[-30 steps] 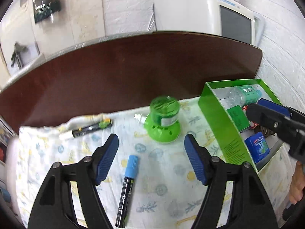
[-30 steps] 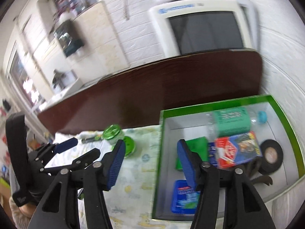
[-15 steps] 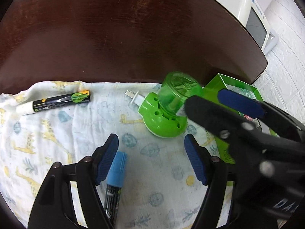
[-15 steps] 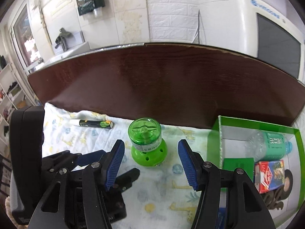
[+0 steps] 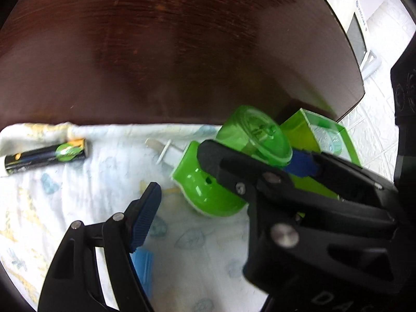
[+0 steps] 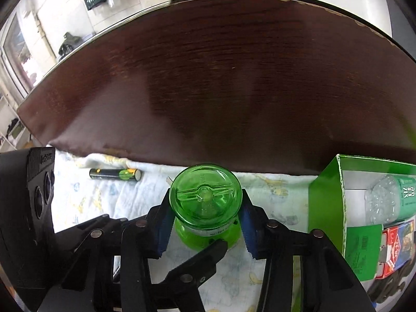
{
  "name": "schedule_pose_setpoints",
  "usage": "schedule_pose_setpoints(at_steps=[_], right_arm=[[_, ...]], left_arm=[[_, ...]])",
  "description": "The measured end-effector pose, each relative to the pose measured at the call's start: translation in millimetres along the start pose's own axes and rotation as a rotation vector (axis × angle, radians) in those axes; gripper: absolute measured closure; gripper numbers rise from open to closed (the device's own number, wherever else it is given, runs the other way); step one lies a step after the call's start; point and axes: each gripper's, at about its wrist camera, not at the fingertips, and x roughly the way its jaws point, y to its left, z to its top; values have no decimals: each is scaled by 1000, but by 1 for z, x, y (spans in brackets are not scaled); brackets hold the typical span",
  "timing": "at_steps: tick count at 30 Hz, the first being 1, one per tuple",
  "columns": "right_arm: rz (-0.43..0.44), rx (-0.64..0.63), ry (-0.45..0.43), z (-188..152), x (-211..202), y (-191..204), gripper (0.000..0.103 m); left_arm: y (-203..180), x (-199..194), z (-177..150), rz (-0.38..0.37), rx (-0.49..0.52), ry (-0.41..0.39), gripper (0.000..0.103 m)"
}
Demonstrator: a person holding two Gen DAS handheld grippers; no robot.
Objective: Organize rigid objects
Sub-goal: 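Move the right tool to the green mosquito-repellent device and grasp it, then carry the repellent device into the box and open the right gripper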
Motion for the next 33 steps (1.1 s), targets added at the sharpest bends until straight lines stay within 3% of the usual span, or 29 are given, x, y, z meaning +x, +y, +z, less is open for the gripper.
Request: schedule_pose_setpoints(at_steps=[1, 7, 16, 25, 33], right_arm=[[6, 6, 1, 0, 1, -1, 55], [44, 41, -1, -4, -7, -10, 55], [76, 58, -126, -3, -68, -22, 55], [45, 148, -235, -23, -135, -82, 55], [-9, 264, -294, -51, -173, -151, 55]], left_arm=[[0, 1, 1, -6, -5, -4, 39], [-16, -12, 1, 24, 45, -33, 40], [-79, -45, 12, 43, 179, -112, 40], [-168, -35, 12, 12, 328, -112, 40], [-227, -12, 2, -45, 440, -54, 40]])
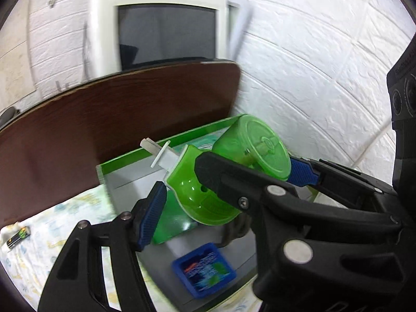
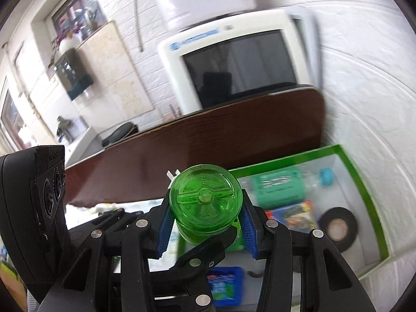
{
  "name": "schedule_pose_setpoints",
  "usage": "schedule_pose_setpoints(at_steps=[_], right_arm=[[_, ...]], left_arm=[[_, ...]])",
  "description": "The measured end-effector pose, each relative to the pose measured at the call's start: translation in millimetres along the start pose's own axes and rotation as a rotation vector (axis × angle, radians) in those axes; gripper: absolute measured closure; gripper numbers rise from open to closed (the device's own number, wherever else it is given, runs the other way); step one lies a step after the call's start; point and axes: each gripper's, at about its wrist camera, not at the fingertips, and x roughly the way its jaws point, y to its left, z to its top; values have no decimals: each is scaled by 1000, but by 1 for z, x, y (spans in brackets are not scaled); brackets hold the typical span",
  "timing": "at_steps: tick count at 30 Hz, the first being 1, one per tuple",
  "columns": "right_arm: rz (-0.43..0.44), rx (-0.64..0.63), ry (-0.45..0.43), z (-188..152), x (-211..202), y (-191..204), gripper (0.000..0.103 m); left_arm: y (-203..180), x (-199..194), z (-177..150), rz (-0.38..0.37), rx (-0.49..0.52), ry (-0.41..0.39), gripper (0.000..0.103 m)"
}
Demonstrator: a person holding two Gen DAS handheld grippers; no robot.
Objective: Organize rigid objects
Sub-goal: 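Carry the repellent device into the box and open the right gripper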
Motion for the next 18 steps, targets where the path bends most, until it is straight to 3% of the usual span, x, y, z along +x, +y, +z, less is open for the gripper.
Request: schedule_pose_setpoints(at_steps=[10, 18], right_arm=[[-94, 141, -8, -15, -18, -82, 55], [-143, 178, 9, -29, -11, -106, 55]], left_arm=[[-54, 55, 0, -74, 70, 107, 40], [-60, 60, -9, -9, 129, 128, 38]])
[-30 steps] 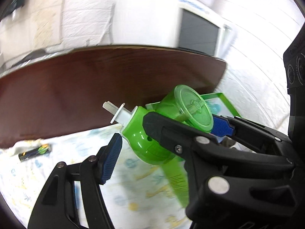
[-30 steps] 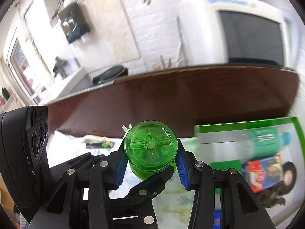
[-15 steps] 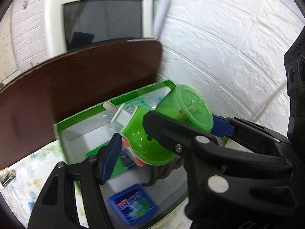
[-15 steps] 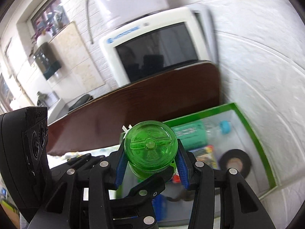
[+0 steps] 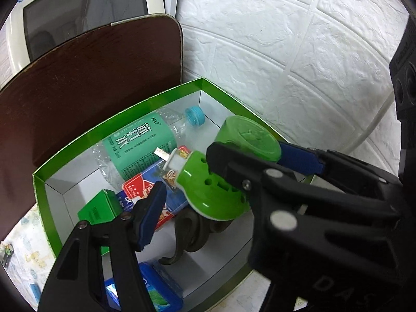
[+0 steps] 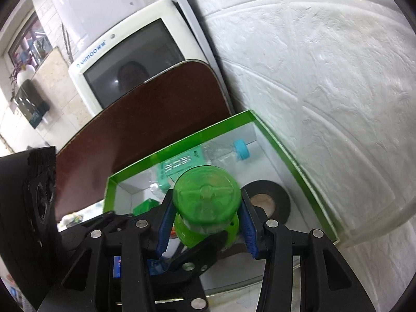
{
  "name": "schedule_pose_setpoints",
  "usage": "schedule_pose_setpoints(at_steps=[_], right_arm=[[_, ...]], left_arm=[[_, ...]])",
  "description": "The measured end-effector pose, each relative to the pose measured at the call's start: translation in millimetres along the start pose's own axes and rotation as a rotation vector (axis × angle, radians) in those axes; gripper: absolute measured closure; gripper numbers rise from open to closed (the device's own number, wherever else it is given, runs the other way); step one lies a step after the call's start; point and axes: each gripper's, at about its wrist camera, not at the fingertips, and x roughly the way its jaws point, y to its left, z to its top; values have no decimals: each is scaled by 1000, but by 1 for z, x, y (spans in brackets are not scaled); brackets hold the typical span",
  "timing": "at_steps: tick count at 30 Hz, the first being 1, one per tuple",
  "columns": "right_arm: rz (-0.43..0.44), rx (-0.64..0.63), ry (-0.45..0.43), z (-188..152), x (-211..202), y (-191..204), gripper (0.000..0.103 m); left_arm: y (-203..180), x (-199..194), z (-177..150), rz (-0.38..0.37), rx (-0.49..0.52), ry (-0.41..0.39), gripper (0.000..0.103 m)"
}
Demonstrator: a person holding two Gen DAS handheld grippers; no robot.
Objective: Organize rigid objects
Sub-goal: 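Carry the repellent device into the box and open the right gripper, then grasp the blue-capped marker with the right gripper while the left gripper grasps the yellow-capped Flash Color marker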
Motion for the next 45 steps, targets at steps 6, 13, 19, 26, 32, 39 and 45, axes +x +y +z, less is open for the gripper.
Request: schedule_pose_setpoints(at_steps=[6, 13, 19, 26, 32, 39, 45], right_arm=[[-42, 2, -26, 2, -3, 1, 55], [-94, 34, -70, 6, -17, -2, 55], [-81, 10, -122, 9, -37, 17, 55], [-14, -88, -105, 0, -39, 66, 55], [40, -193, -38, -21, -29, 119, 55], [94, -323, 28, -57, -16, 181, 55], [134, -419, 132, -93, 4, 228, 55]], left_arm=[[3, -14, -1, 27, -9, -30, 39], [16, -34, -10, 60, -36, -52, 39], [40, -66, -26, 112, -68, -88, 39], [79, -103, -51, 186, -146, -132, 38], [118, -129, -80, 262, -216, -156, 36], [183, -156, -128, 382, -307, -149, 33], [260, -162, -173, 449, -394, -70, 31]])
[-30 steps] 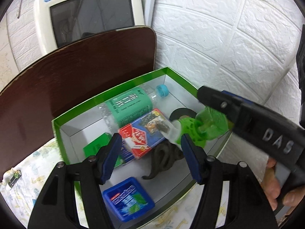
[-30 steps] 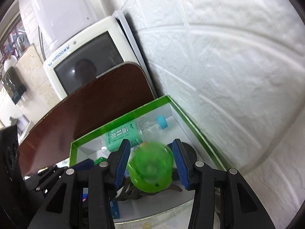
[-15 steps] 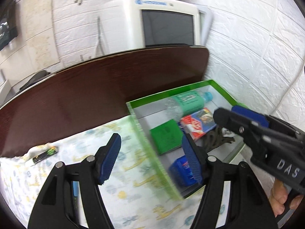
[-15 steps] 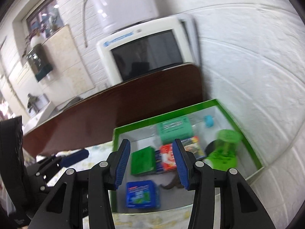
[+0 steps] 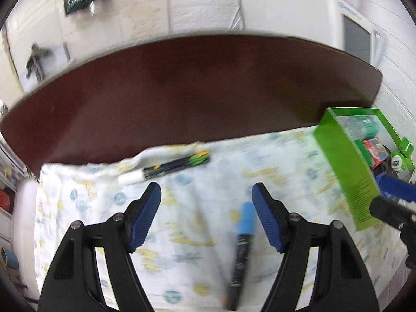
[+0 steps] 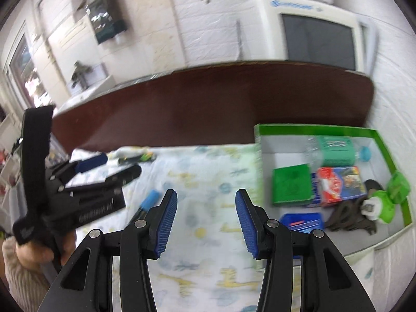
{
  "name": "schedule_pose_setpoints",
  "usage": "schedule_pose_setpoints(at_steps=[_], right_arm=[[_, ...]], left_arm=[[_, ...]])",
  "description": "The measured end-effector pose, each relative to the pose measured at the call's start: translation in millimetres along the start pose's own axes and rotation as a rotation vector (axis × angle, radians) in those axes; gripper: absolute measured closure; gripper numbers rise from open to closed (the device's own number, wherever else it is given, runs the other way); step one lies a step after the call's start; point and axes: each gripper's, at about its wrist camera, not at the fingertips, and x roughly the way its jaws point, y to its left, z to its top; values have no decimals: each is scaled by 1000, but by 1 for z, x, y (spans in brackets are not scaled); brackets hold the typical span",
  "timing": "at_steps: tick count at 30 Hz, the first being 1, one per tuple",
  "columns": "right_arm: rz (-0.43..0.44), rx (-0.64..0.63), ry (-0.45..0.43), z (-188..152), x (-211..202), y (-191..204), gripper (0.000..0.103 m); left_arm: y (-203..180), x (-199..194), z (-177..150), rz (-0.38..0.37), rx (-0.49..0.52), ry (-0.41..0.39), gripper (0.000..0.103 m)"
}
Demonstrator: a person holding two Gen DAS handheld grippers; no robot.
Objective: Organize rigid objects
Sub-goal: 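Grasp the blue-capped marker with the right gripper while the left gripper grasps the yellow-capped Flash Color marker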
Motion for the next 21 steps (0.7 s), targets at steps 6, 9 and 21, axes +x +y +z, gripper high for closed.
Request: schedule_pose_setpoints(at_steps=[6, 9, 21], right_arm=[[14, -54, 125, -16, 43, 39, 55], [11, -58, 176, -22, 60, 50, 55], [42, -53, 275, -30, 88, 58, 55]], left_arm=[[38, 32, 2, -65, 113, 69, 31], [37, 47, 7, -80, 230, 89, 31], [54, 101, 21, -198, 335, 237, 45]])
